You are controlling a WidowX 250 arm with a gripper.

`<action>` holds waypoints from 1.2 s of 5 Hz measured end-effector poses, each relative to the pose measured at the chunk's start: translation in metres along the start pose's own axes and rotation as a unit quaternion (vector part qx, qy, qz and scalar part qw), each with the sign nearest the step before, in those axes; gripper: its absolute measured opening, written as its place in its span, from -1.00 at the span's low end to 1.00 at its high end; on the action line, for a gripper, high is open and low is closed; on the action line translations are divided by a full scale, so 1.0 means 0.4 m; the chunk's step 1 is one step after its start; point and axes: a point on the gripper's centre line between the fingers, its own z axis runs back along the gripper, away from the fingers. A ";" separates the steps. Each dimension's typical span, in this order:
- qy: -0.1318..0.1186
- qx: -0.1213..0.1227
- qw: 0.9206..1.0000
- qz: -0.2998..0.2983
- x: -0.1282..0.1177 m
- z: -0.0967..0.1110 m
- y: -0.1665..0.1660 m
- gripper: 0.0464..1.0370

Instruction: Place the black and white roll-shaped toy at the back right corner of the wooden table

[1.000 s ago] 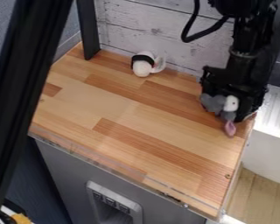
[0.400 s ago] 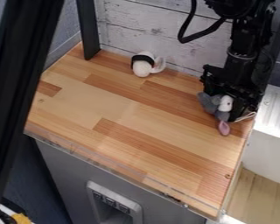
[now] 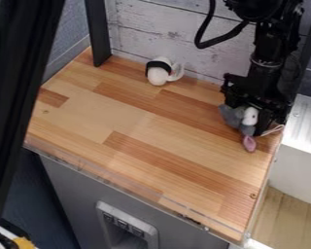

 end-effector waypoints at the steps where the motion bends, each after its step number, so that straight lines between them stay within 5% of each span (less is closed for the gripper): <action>1: 0.024 -0.002 0.995 0.096 -0.014 0.047 0.002 0.45; 2: 0.012 -0.006 0.986 0.165 -0.019 0.167 0.000 0.45; 3: 0.023 -0.005 0.983 0.182 -0.032 0.204 0.008 0.45; 5: 0.032 0.001 0.995 0.089 -0.038 0.230 0.015 0.45; 6: 0.016 0.002 1.000 0.023 -0.043 0.260 -0.009 0.45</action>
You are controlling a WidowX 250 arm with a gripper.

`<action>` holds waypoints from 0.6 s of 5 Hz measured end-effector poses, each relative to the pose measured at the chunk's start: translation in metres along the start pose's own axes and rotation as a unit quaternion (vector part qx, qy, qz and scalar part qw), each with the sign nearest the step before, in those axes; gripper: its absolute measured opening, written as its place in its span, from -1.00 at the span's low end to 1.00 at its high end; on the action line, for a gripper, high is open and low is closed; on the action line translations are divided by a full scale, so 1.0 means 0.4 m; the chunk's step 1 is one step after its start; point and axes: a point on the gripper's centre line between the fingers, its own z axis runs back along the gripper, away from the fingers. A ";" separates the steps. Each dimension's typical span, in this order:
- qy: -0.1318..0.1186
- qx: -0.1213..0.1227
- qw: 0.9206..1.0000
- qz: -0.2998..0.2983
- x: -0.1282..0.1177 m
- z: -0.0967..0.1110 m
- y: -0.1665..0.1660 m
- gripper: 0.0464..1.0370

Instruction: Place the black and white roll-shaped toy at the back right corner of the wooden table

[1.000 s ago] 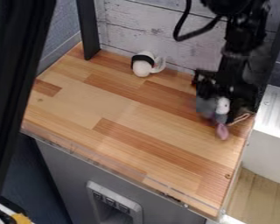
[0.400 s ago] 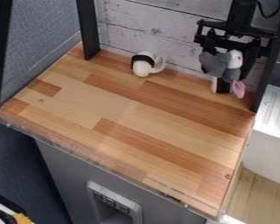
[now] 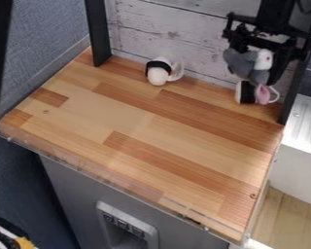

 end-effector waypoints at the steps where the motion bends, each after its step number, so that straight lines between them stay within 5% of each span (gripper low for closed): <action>1: -0.006 0.002 1.000 -0.020 -0.003 0.010 -0.009 0.45; 3: -0.007 0.000 0.999 0.047 -0.002 0.006 -0.013 0.45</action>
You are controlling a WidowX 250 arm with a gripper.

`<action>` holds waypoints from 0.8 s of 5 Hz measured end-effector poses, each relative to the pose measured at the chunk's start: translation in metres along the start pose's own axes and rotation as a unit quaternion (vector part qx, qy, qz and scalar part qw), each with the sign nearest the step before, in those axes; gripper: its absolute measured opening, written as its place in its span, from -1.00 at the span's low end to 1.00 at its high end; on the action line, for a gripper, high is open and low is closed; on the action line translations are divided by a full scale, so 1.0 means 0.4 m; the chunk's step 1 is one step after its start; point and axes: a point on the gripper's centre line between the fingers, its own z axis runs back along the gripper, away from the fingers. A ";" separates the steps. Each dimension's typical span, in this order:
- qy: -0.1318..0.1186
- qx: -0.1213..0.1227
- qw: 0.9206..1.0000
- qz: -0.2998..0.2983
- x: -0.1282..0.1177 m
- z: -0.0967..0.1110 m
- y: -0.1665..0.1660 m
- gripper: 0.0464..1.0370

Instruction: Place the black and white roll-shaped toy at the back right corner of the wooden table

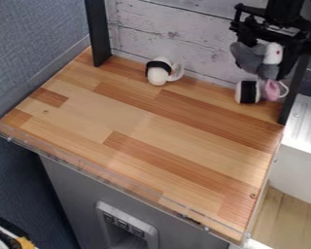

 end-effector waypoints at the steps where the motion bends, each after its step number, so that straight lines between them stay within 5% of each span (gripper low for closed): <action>1: 0.000 -0.001 0.999 0.044 -0.001 0.000 -0.002 0.45; 4: -0.011 -0.005 0.999 0.034 0.008 0.042 -0.005 0.45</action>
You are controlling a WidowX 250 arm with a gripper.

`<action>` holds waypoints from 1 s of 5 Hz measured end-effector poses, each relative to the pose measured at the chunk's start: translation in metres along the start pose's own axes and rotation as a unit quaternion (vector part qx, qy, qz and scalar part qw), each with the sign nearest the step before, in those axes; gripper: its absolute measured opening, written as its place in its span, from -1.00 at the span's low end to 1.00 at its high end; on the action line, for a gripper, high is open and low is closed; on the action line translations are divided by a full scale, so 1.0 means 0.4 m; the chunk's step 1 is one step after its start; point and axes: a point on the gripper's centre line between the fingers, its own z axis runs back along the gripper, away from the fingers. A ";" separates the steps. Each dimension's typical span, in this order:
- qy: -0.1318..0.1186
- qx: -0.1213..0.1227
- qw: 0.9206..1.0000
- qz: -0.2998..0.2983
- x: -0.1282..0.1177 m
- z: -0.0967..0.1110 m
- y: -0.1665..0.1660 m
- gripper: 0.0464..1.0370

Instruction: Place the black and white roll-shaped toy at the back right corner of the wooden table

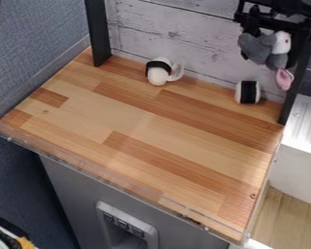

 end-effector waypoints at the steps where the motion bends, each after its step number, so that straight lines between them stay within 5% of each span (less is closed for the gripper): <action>1: -0.001 0.001 0.999 -0.038 0.001 -0.001 0.000 0.45; 5: 0.003 0.000 1.000 -0.021 0.000 0.001 -0.001 0.45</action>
